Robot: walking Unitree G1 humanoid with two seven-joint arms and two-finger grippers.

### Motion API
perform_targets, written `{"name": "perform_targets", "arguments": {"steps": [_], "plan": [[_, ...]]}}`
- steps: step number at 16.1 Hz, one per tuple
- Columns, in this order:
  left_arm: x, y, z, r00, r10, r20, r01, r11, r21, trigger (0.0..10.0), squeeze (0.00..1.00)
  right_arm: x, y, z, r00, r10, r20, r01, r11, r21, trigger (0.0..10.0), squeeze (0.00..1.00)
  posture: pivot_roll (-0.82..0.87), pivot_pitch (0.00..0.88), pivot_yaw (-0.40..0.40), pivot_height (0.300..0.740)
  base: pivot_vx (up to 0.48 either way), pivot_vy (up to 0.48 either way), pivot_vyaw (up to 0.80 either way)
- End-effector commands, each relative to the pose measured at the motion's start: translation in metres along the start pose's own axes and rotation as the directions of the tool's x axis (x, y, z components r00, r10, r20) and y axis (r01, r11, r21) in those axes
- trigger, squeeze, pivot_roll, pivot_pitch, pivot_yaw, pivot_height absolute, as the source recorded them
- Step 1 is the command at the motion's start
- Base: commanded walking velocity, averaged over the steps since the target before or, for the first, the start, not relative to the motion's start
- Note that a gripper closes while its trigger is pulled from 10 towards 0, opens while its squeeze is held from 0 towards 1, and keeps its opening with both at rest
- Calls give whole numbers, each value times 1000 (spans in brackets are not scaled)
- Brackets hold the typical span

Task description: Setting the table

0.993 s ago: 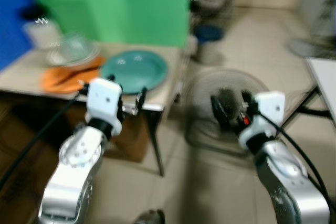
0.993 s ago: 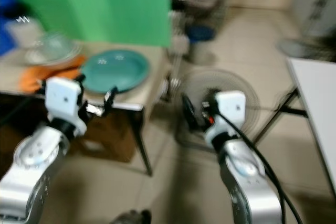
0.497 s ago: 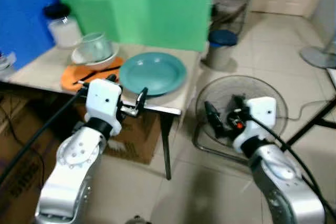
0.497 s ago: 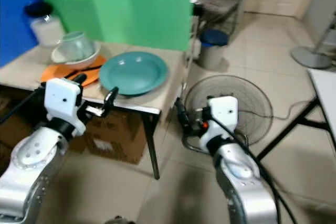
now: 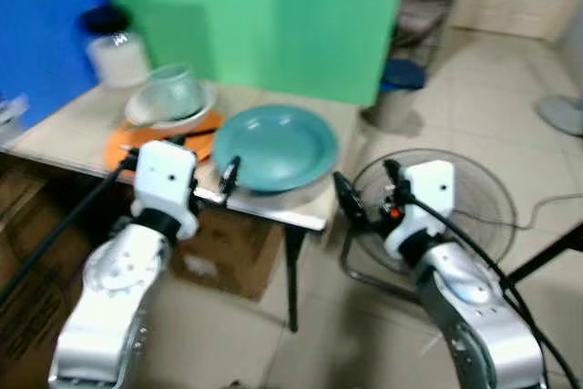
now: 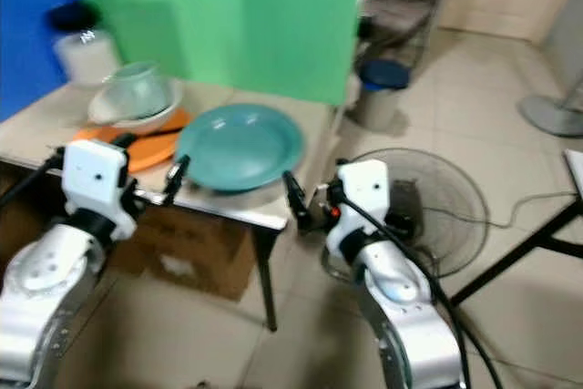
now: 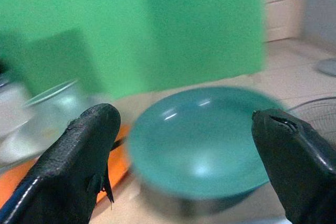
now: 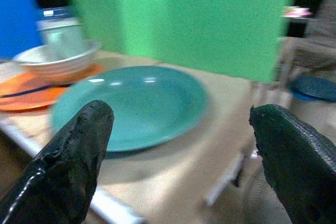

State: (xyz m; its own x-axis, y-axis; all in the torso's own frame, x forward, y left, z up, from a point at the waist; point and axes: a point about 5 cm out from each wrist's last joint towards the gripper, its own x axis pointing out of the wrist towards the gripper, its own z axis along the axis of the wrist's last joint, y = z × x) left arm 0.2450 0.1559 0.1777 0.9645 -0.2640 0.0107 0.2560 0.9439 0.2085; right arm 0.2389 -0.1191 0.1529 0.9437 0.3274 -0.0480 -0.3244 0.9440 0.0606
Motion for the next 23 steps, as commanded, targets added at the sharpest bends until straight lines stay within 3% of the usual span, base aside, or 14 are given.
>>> {"name": "perform_targets", "arguments": {"steps": [1, 19, 21, 23], "plan": [[0, -4, 3, 1000, -16, 9, 16, 1000, -4, 10000, 43, -2, -6, -1, 1000, -24, -4, 24, 1000, -9, 10000, 1000, 82, 59, 24, 740, 330, 0, 0], [0, -7, 3, 998, -56, -3, 56, 998, 6, 10000, 39, 14, -7, -3, 998, -40, -41, 40, 999, 13, 10000, 1000, 85, 68, 21, 740, 295, 0, 0], [1, -11, 1, 994, -112, -12, 112, 994, -9, 10000, 24, 18, -11, -10, 991, -79, -110, 83, 996, 39, 10000, 1000, 84, 67, 22, 740, 0, 0, 0], [-2, -22, -3, 968, -248, -41, 248, 969, -14, 10000, 24, 24, -18, -17, 976, -125, -178, 144, 985, 96, 10000, 1000, 85, 66, 21, 740, 0, 0, 0]]}}
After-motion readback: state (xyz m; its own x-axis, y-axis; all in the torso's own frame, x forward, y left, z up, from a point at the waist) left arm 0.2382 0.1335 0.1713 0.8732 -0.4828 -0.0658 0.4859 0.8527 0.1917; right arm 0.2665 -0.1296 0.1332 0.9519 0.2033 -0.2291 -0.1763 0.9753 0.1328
